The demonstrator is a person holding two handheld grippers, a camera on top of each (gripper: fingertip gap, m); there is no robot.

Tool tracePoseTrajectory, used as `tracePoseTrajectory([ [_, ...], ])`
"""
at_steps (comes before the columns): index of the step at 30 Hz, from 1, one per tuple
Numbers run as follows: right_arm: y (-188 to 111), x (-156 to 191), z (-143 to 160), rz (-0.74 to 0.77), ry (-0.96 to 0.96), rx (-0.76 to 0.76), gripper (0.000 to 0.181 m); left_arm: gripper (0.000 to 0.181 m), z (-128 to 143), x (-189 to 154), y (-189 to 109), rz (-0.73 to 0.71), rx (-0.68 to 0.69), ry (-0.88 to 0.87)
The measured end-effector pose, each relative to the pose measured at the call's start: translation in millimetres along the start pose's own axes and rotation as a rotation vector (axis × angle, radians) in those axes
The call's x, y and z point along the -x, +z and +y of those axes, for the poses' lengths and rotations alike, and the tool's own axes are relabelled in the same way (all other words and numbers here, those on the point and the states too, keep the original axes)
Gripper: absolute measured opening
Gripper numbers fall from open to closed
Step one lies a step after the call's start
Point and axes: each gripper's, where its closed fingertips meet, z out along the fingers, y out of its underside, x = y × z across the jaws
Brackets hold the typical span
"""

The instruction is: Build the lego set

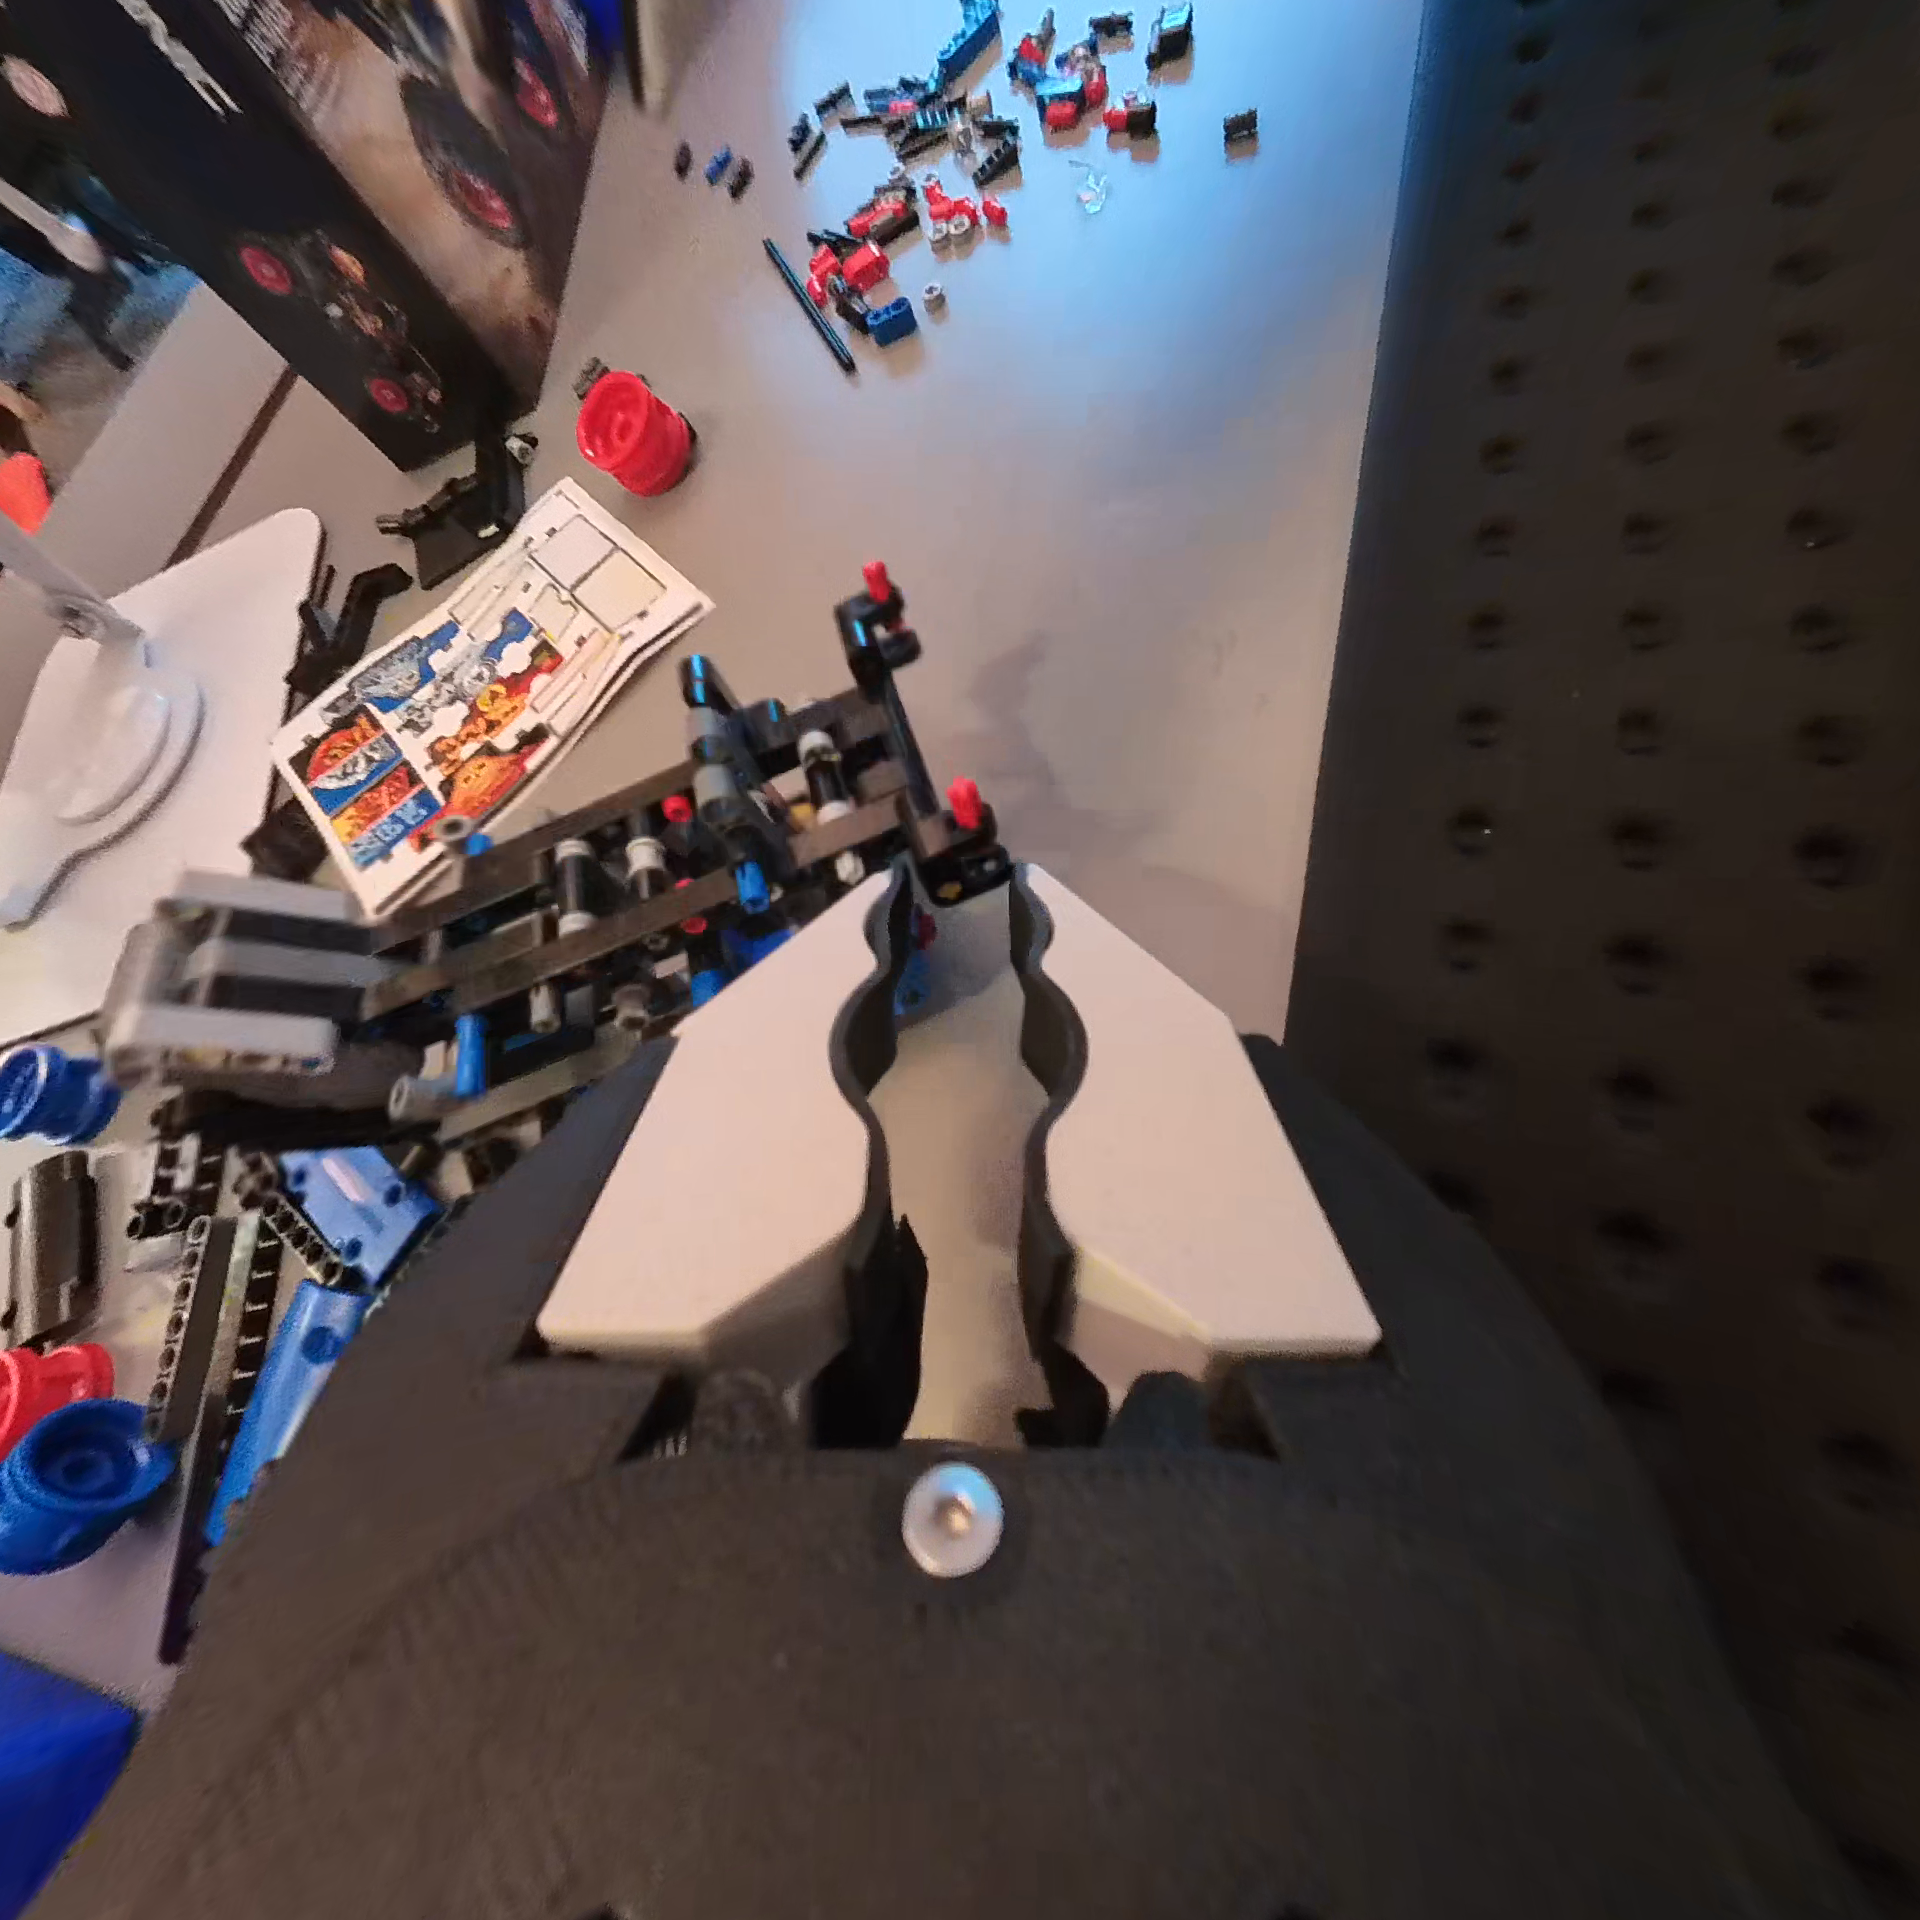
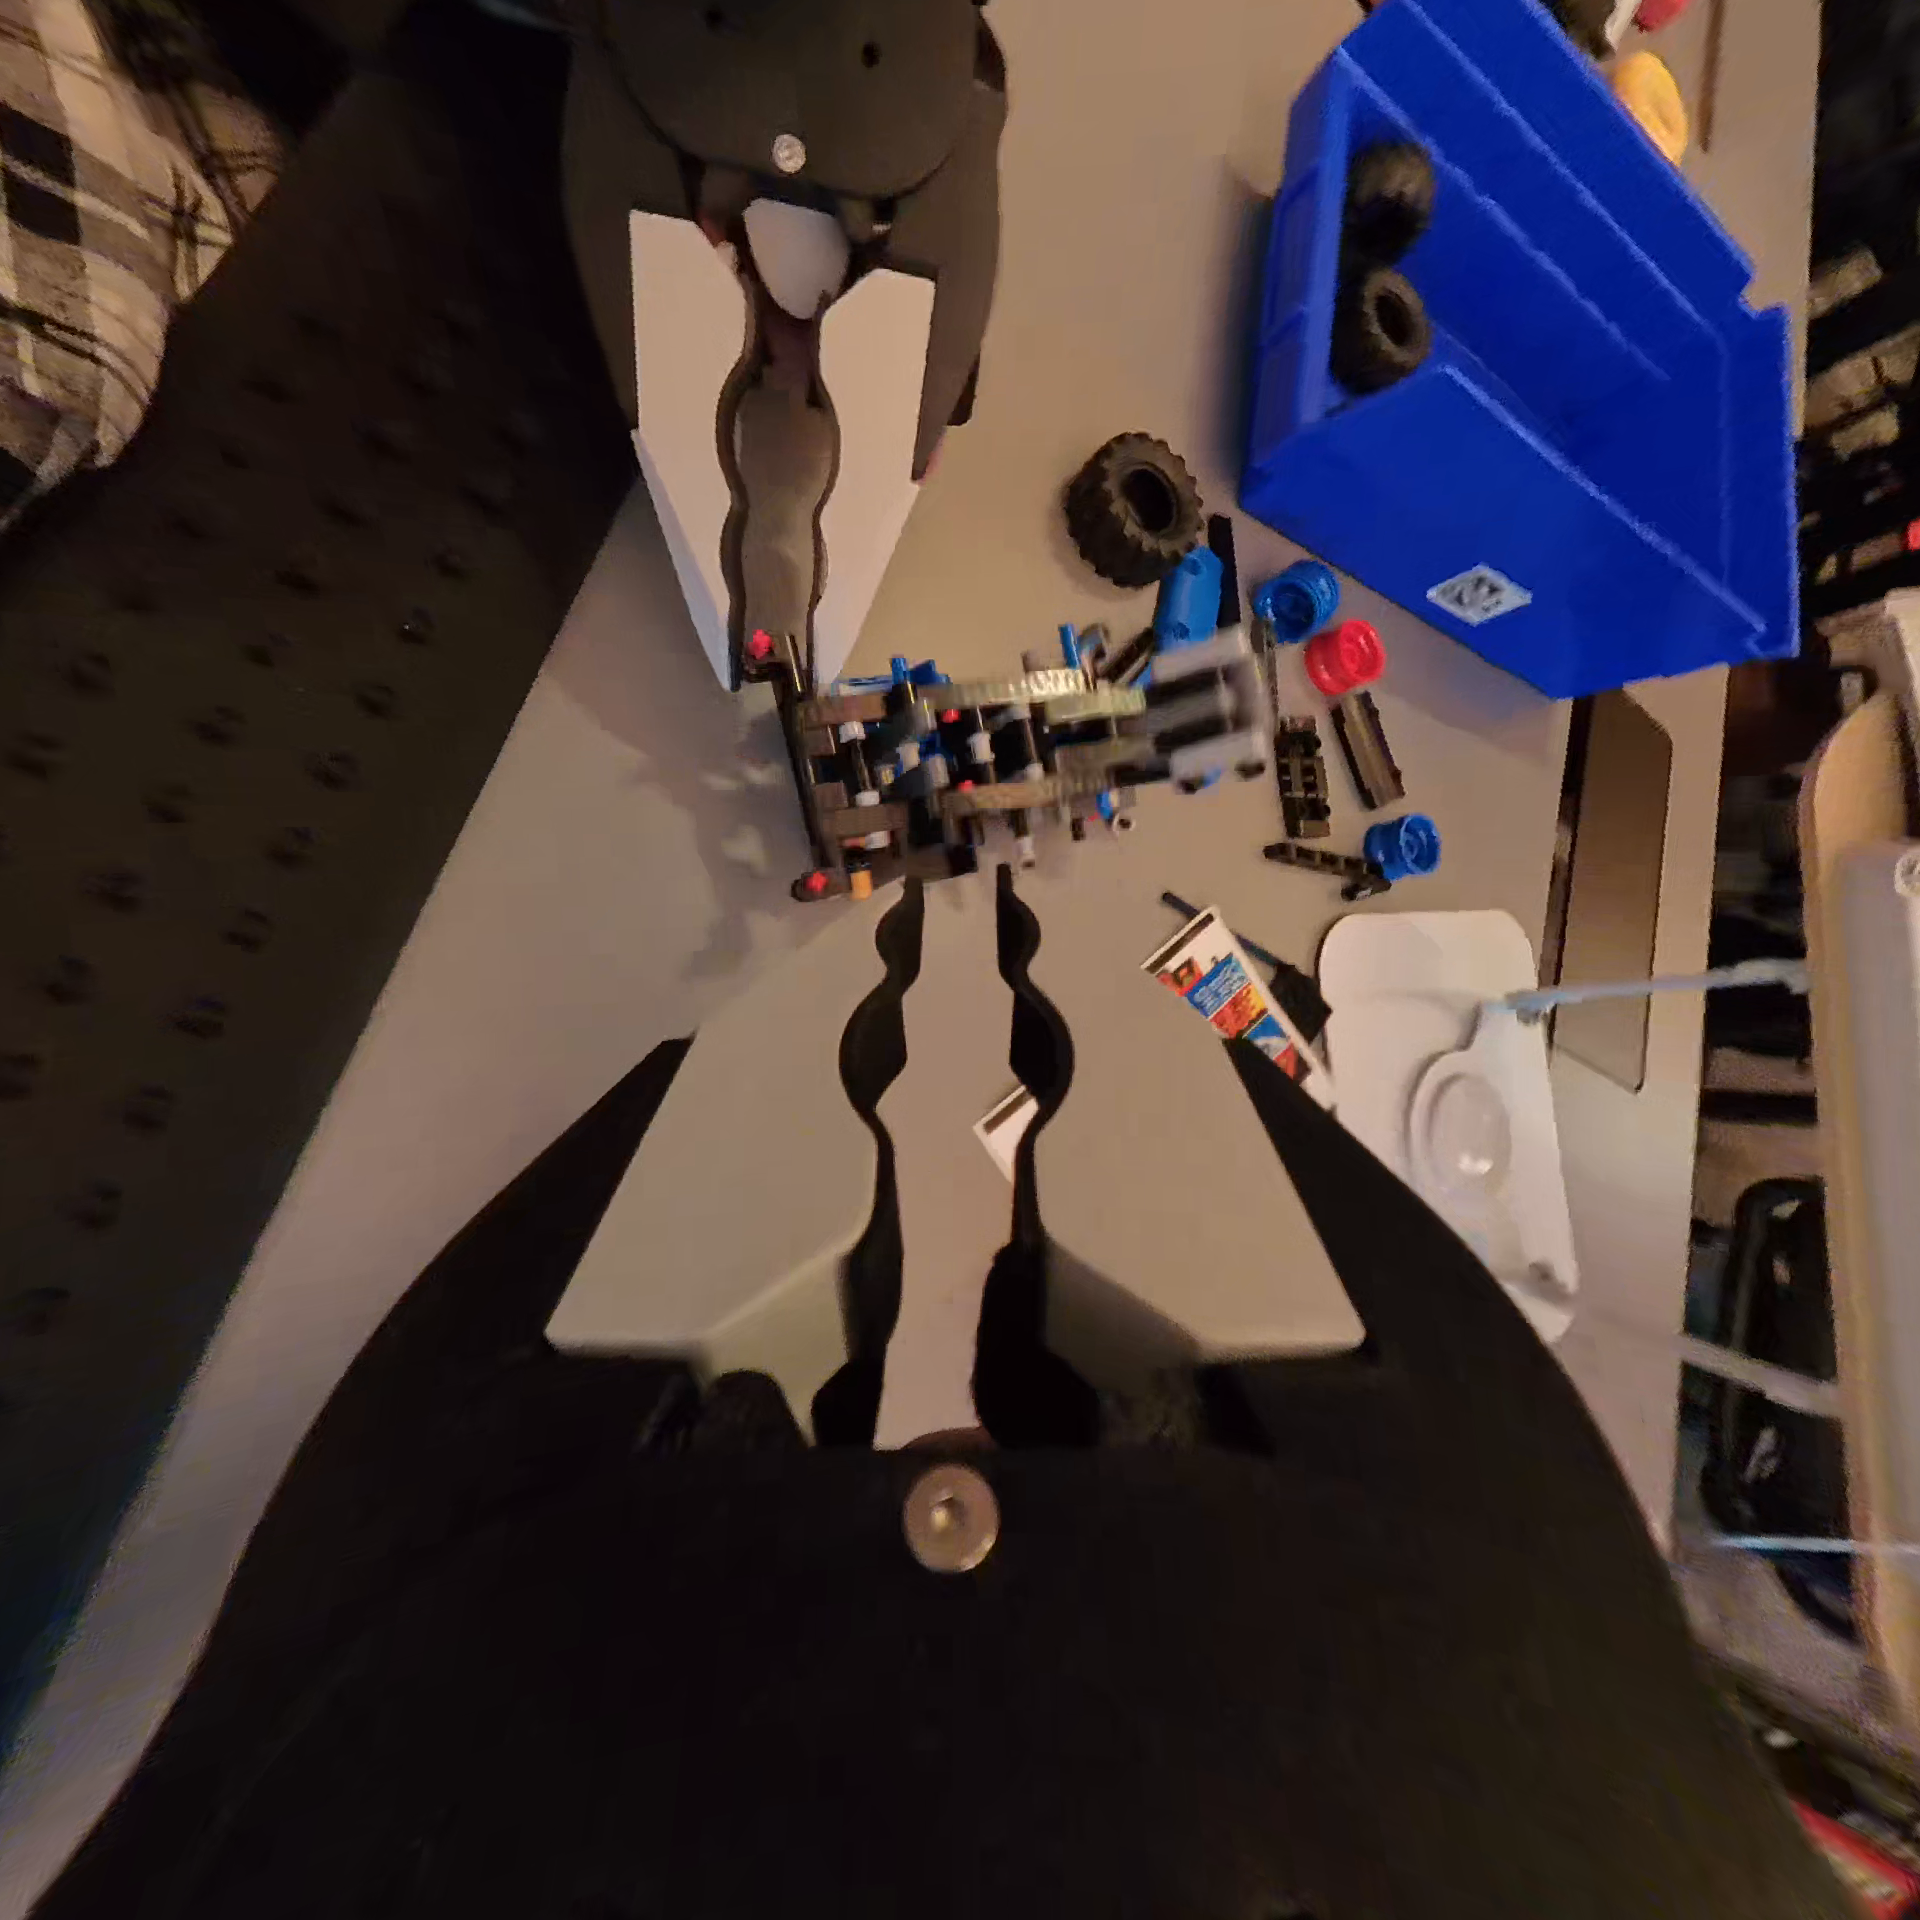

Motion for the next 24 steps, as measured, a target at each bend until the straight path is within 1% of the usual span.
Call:
tracePoseTrajectory([
  [3,2.5,7.7,14.1,0.016,0.076,0.027,0.015,0.018,9.7,-2.5,7.0,-0.003,0.062,0.026],
  [7,12.0,16.4,24.5,0.028,0.173,0.007,0.016,0.019,8.5,-2.7,9.5,-0.009,0.062,0.025],
  [10,20.8,19.0,44.3,0.045,0.202,0.073,0.018,0.019,7.6,-2.2,10.8,-0.019,0.063,0.023],
  [14,28.1,17.8,60.3,0.041,0.266,0.073,0.022,0.017,0.6,-1.1,13.8,-0.045,0.062,0.0],
  [18,29.8,14.2,72.5,0.048,0.309,0.078,0.023,0.017,-10.9,-4.3,24.0,-0.068,0.067,-0.032],
  [20,30.0,12.9,75.6,0.054,0.321,0.076,0.023,0.023,-15.3,-8.1,31.6,-0.066,0.075,-0.027],
  [22,30.1,12.1,78.8,0.06,0.33,0.083,0.024,0.029,-16.8,-15.0,37.0,-0.046,0.092,0.02],
  [24,30.0,11.1,82.1,0.066,0.336,0.086,0.025,0.033,-20.6,-18.1,33.7,-0.014,0.072,0.016],
])
